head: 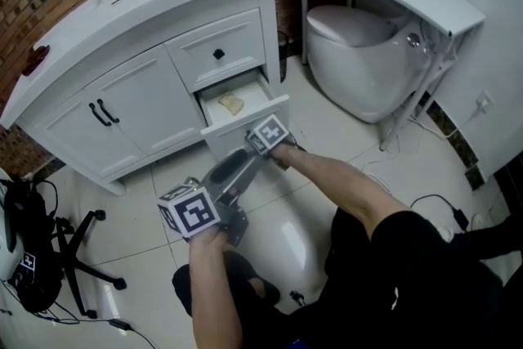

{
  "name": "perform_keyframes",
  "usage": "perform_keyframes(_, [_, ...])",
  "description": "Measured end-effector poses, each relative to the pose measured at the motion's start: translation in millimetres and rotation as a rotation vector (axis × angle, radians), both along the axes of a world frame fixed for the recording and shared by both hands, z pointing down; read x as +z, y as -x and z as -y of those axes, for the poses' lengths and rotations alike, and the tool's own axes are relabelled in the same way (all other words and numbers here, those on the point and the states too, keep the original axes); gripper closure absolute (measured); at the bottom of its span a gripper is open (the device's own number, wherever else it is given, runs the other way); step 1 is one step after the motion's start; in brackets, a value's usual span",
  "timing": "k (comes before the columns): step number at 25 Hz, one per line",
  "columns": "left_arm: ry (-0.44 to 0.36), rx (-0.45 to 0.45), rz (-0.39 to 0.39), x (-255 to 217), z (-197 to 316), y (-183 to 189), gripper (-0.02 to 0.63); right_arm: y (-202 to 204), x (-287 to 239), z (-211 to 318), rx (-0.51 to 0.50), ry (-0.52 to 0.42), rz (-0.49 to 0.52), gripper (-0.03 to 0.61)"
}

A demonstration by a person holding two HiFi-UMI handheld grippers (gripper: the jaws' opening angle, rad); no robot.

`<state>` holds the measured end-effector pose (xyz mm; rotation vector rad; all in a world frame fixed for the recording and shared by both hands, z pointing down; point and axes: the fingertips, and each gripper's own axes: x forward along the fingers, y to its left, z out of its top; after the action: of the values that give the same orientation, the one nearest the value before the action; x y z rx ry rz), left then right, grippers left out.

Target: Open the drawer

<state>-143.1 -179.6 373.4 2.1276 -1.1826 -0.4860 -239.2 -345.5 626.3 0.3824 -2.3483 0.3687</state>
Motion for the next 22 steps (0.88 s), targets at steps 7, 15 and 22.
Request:
perform_keyframes(7, [-0.006, -0.033, -0.003, -1.6, -13.9, 5.5, 0.391, -15.6, 1.7, -11.1, -0.009, -0.016, -0.041, 0.440])
perform_keyframes(15, [-0.013, -0.032, 0.001, -6.6, -18.5, -3.5, 0.391, -19.7, 1.9, -17.9, -0.024, -0.009, -0.038, 0.445])
perform_keyframes(22, [-0.013, -0.040, 0.005, -6.1, -23.7, -3.3, 0.391, -28.4, 4.7, -24.8, -0.001, 0.018, -0.068, 0.439])
